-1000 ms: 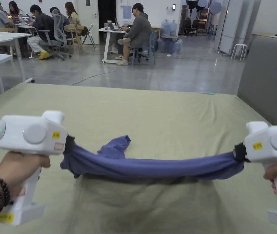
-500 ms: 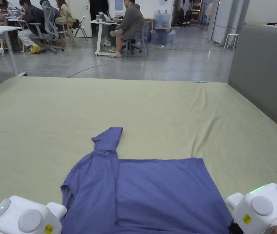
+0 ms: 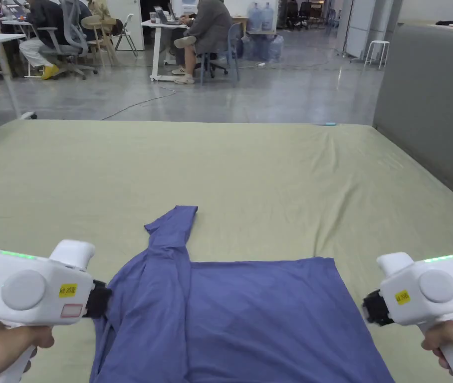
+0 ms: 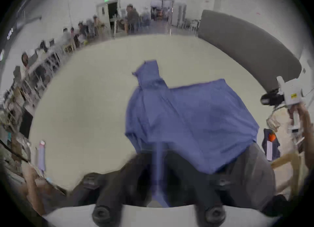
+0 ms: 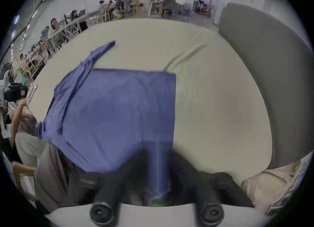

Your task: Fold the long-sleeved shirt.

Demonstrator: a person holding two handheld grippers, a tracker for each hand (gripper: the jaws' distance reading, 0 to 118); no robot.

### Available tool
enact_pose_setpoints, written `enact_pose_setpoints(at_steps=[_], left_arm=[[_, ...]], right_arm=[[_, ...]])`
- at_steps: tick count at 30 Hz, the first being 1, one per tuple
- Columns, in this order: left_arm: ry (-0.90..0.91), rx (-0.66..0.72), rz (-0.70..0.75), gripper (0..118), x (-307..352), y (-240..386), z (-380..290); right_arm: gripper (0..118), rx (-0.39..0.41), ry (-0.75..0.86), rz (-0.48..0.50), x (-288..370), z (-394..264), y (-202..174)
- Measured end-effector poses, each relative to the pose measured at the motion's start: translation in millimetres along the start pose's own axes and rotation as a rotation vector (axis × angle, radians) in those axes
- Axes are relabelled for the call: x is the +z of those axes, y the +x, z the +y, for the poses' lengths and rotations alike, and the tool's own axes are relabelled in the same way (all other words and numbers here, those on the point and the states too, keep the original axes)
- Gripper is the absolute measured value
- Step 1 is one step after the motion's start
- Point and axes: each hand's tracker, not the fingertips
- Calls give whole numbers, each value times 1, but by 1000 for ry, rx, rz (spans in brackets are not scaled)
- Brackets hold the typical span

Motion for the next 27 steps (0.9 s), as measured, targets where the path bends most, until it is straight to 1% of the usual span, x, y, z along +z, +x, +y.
enact_pose_setpoints(at_steps=[1,2,3,6,9,10,11,12,13,14,15,16,18,19,21,23,24,26,27], left_arm=[[5,15,53,0,-7,-1,9],[3,12,31,0,-16,-3,22],[3,14,18,0,-26,-4,32],[-12,57,-22,0,-65,-13,73],[-28,64,-21,0,-123,-21,125],[-41,82,-43,15,-146,-26,143],[-45,111,-42,49,-173,-28,161],[-54,141,-55,98,-198,-33,179],[-60,183,-40,114,-224,-38,197],[-73,210,-20,116,-252,-42,215],[-49,239,-4,116,-276,-43,228],[-52,243,-9,115,-302,-45,246],[-68,245,70,114,-346,-44,270],[-62,222,86,114,-369,-39,276],[-155,176,67,114,-410,-33,286],[-236,180,100,113,-442,-26,284],[-254,180,121,110,-453,-22,281],[-330,190,140,97,-468,-19,268],[-269,261,83,92,-463,-19,266]], right_arm=[[0,33,9,-68,-4,13,0],[0,-1,-15,-20,-12,22,-5],[0,19,-29,-4,-18,31,-9],[0,37,-46,14,-44,56,-17],[0,58,-59,37,-69,77,-21],[0,65,-59,43,-76,85,-23],[0,72,-59,49,-84,93,-25],[0,82,-65,48,-90,99,-28],[0,97,-70,51,-100,101,-24],[0,107,-72,54,-106,106,-26],[0,112,-78,61,-111,110,-26],[0,110,-83,66,-117,114,-27],[0,95,-103,79,-130,116,-21],[0,90,-112,89,-137,118,-21],[0,72,-113,92,-150,121,-16],[0,63,-123,91,-161,126,-16],[0,55,-122,82,-165,128,-17],[0,53,-129,69,-175,128,-13],[0,54,-131,67,-177,129,-13]])
